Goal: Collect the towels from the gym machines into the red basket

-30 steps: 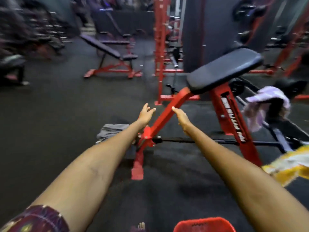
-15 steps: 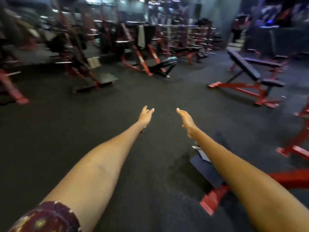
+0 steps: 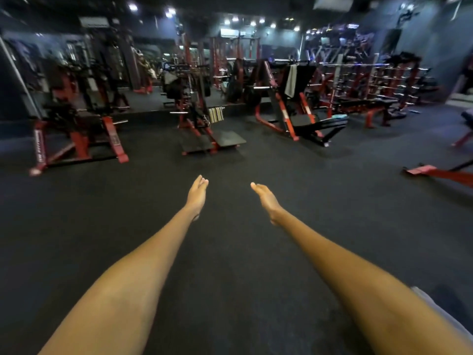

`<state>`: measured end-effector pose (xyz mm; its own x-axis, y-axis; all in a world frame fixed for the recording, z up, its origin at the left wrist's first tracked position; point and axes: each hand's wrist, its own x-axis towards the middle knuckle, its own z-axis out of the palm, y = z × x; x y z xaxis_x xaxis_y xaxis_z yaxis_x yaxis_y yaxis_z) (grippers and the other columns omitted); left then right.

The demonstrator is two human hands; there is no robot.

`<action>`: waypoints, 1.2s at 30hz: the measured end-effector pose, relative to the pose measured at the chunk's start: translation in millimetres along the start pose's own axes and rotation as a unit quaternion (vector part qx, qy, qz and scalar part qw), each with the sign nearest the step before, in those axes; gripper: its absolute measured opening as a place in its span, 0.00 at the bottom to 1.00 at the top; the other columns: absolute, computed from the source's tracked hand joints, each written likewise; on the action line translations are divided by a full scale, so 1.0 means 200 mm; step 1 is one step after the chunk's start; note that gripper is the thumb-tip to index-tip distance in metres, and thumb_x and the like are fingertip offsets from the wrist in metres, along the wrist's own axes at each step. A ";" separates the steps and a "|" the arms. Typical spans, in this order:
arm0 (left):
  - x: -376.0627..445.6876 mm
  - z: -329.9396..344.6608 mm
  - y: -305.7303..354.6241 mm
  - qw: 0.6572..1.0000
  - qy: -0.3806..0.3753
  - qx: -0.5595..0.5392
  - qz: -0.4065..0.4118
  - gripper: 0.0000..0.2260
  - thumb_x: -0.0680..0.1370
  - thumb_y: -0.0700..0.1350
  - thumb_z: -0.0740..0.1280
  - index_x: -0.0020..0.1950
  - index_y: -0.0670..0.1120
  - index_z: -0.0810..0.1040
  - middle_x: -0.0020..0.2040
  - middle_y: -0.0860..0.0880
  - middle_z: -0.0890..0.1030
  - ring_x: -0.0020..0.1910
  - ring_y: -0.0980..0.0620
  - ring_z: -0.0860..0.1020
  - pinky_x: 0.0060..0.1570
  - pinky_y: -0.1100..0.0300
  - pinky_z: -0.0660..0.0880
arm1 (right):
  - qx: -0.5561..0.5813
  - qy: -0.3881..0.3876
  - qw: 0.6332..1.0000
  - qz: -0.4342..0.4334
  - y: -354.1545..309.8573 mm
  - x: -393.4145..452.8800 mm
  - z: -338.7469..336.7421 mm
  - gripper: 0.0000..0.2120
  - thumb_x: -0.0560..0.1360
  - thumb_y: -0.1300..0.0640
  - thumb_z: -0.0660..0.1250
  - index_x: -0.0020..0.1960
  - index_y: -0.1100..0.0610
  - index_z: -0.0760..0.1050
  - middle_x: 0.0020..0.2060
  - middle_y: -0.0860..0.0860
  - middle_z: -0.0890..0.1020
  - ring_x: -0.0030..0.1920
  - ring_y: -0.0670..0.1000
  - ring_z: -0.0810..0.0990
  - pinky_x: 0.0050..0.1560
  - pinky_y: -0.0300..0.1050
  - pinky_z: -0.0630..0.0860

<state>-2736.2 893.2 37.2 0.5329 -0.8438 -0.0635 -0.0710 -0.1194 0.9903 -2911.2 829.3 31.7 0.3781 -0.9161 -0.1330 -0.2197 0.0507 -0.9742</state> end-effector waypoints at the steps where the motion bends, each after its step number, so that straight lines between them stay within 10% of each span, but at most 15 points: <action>1: 0.06 -0.04 0.00 1.000 0.005 0.002 -0.005 0.22 0.83 0.46 0.54 0.77 0.46 0.56 0.77 0.49 0.59 0.76 0.51 0.58 0.73 0.58 0.55 | -0.002 -0.001 1.000 -0.004 -0.04 0.08 0.03 0.29 0.80 0.46 0.57 0.75 0.60 0.58 0.74 0.53 0.63 0.74 0.53 0.61 0.72 0.48 0.59; 24: 2.23 -0.31 0.14 0.993 0.111 -0.013 -0.032 0.23 0.83 0.48 0.53 0.78 0.46 0.53 0.78 0.49 0.56 0.77 0.50 0.55 0.74 0.56 0.53 | -0.010 -0.154 0.988 0.005 -0.60 2.39 0.76 0.31 0.81 0.41 0.45 0.78 0.55 0.44 0.78 0.52 0.49 0.78 0.54 0.50 0.75 0.51 0.50; 36: 3.64 -0.59 0.07 0.987 0.152 -0.022 -0.044 0.24 0.83 0.49 0.53 0.78 0.46 0.52 0.78 0.47 0.56 0.77 0.46 0.57 0.75 0.52 0.56 | -0.018 -0.189 0.980 -0.053 -0.79 3.71 1.29 0.33 0.81 0.46 0.55 0.78 0.57 0.45 0.78 0.53 0.51 0.77 0.55 0.53 0.74 0.51 0.54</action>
<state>-2249.0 339.1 18.4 0.7637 -0.6349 -0.1170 0.0207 -0.1571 0.9874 -2364.2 244.6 39.2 0.7051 -0.7026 -0.0959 -0.1907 -0.0577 -0.9799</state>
